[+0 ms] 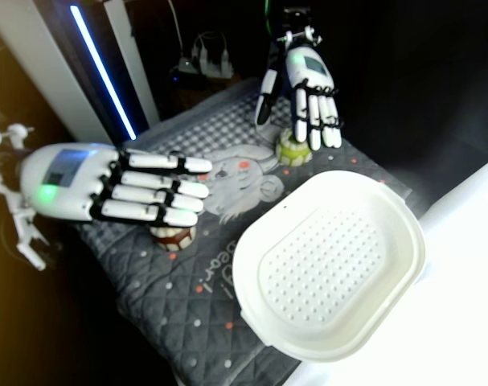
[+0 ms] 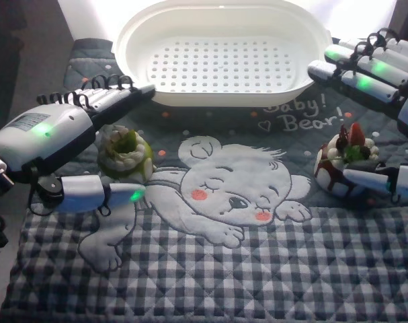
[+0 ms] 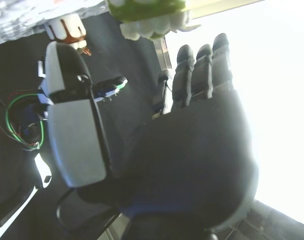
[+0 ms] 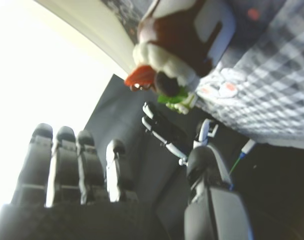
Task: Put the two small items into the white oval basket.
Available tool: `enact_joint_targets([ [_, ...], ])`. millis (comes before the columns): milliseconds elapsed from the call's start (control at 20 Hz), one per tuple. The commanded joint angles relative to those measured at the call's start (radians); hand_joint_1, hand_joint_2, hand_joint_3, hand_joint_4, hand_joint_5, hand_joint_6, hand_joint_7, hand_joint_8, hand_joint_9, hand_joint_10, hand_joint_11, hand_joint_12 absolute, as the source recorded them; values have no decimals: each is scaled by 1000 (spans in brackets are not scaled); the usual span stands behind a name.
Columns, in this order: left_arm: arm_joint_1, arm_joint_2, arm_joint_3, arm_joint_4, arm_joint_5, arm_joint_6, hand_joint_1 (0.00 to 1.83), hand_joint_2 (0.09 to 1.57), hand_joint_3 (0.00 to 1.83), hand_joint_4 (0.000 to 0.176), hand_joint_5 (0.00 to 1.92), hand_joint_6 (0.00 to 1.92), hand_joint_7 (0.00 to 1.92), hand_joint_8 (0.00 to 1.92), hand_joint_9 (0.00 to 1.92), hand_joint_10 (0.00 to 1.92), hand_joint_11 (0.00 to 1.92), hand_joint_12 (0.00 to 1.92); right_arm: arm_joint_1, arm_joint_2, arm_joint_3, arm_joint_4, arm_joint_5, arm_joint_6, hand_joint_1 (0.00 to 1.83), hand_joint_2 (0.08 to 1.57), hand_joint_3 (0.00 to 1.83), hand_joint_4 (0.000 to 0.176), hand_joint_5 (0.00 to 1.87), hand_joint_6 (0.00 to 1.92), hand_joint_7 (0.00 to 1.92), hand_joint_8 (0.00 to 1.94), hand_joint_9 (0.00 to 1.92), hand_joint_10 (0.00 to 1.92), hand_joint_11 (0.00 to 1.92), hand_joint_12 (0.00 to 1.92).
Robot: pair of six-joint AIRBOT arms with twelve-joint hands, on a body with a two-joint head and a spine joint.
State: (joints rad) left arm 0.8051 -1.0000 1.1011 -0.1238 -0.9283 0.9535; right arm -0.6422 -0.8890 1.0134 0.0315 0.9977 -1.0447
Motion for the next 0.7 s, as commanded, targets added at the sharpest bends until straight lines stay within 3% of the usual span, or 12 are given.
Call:
enact_joint_targets([
  [0,-7,0,1,1,-120,-2,783,1124,5,32,68,5,91,4,34,100,0,827,9,6,5,8,113,3,630,1120,3,83,0,0,0,0,0,0,0,23],
  [100,-7,0,3,0,-113,-3,775,1124,0,29,76,2,77,0,33,83,0,846,9,-3,9,9,105,3,639,1106,0,86,0,0,0,0,0,0,0,1],
  [200,-7,-11,11,-6,-99,-3,786,1118,0,39,88,1,105,2,53,71,0,847,9,-22,18,12,85,3,700,1107,0,93,0,0,0,0,0,0,29,13],
  [250,-8,-19,19,-9,-85,-3,787,1111,0,64,85,0,90,3,44,57,0,781,9,-33,24,14,72,3,714,1110,0,78,0,0,0,0,0,0,5,2],
  [300,-10,-29,27,-12,-68,-3,776,1111,0,59,88,1,83,1,48,47,0,804,9,-46,32,17,56,4,717,1109,0,69,0,0,0,0,0,0,4,2],
  [350,-14,-42,39,-18,-48,-3,767,1119,1,66,75,2,68,2,49,38,0,726,9,-60,42,19,37,4,730,1112,0,72,0,0,0,0,0,0,0,0],
  [400,-16,-55,51,-28,-29,-3,764,1111,0,26,87,2,59,0,54,33,0,830,9,-77,54,28,13,4,820,1095,0,66,0,0,0,0,0,0,0,0],
  [450,-16,-63,57,-35,-20,-3,764,1111,0,26,87,2,59,0,54,33,0,830,9,-82,59,33,6,4,820,1095,0,66,0,0,0,0,0,0,0,0],
  [550,-16,-79,72,-50,5,-2,787,1091,0,2,107,3,70,2,68,44,0,1135,9,-98,73,44,-27,4,836,1084,0,56,0,0,0,0,0,0,0,0],
  [600,-16,-86,79,-56,17,-2,811,1092,0,16,109,3,63,0,55,40,0,1165,9,-103,81,51,-47,4,851,1089,0,66,0,0,0,0,0,0,8,4],
  [650,-16,-91,85,-60,24,-3,882,1105,2,0,161,15,119,11,119,72,0,1280,9,-106,86,54,-59,4,873,1102,0,59,0,0,0,0,0,0,7,4],
])
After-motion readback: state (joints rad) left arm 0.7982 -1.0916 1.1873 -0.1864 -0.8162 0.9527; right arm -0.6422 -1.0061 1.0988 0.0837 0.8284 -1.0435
